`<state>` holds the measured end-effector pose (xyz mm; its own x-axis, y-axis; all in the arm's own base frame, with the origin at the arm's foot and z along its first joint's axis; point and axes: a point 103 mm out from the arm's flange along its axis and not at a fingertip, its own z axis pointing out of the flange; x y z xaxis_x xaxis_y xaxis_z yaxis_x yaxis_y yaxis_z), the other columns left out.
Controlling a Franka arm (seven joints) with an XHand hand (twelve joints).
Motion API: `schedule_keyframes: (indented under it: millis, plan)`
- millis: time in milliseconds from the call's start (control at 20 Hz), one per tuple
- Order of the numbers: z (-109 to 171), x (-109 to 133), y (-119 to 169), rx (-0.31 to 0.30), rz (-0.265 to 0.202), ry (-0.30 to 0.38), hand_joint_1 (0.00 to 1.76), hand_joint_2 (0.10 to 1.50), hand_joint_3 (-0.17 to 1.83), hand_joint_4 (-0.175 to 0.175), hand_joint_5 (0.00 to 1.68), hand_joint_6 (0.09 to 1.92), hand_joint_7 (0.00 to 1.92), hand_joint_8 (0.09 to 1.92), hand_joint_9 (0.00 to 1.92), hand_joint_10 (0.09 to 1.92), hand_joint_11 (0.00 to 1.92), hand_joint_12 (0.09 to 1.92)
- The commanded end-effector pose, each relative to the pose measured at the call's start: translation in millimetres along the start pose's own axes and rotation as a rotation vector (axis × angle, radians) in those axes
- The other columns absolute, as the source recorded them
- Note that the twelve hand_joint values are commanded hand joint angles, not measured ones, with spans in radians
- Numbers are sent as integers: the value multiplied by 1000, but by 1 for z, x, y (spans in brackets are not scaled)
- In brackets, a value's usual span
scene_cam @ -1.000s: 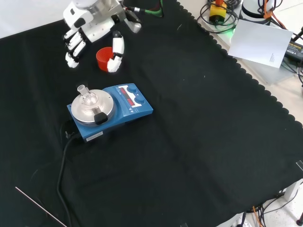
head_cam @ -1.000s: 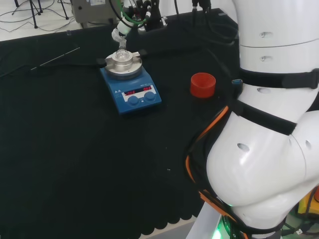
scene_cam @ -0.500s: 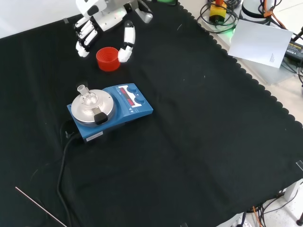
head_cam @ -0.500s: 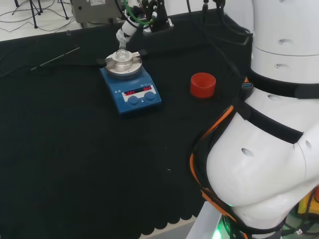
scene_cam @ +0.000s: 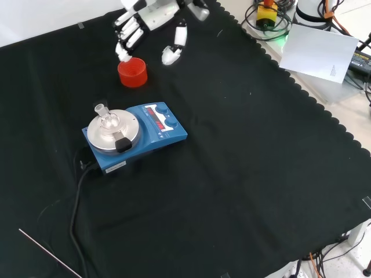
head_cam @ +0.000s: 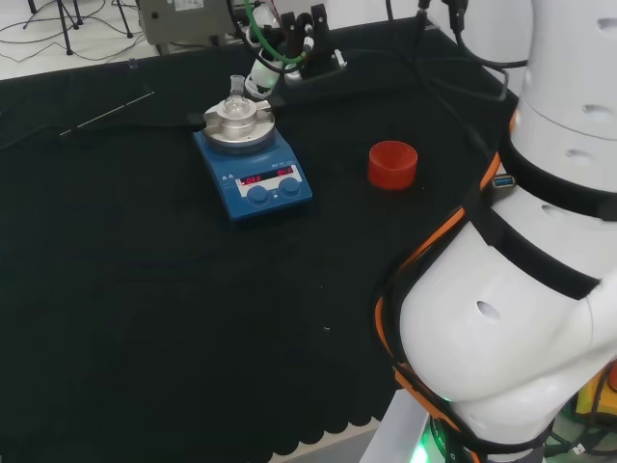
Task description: Turn on the heater.
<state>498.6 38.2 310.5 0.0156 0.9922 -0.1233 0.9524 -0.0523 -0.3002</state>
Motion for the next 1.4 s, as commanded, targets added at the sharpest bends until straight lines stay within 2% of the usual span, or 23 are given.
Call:
schedule_keyframes:
  millis: [50,200,300,350,450,550,600,700,800,950,1150,1400]
  plan:
    - [9,-5,-40,-20,9,-6,861,645,672,1,346,87,194,630,341,690,5,1370]
    - [11,0,-52,5,13,-15,882,634,710,-2,357,87,331,645,490,667,116,1358]
    - [11,6,-55,21,15,-32,916,633,733,-8,378,87,542,653,693,622,317,1328]
    - [11,10,-55,26,16,-45,945,637,740,-12,387,87,660,659,816,592,455,1289]
    - [12,17,-57,43,17,-66,1046,658,735,-37,404,87,972,757,1146,605,960,1076]
    - [12,24,-57,76,14,-65,1110,672,725,-57,432,87,1239,958,1423,766,1399,974]
    - [12,27,-58,77,12,-70,1122,678,724,-63,459,87,1340,1075,1521,869,1522,1013]
    - [13,31,-59,88,6,-77,1136,691,731,-66,507,87,1505,1362,1705,1187,1691,1243]
    - [15,34,-60,99,4,-80,1172,715,744,-68,544,87,1617,1568,1813,1433,1806,1393]
    - [22,34,-59,150,0,-58,1342,723,865,-74,569,117,1726,1725,1880,1605,1831,1467]
    - [29,35,-56,243,-13,-73,1478,644,1064,-75,472,153,1797,1782,1913,1681,1831,1533]
    - [42,36,-52,296,-22,-87,1507,606,1133,-63,362,104,1819,1795,1920,1708,1836,1554]
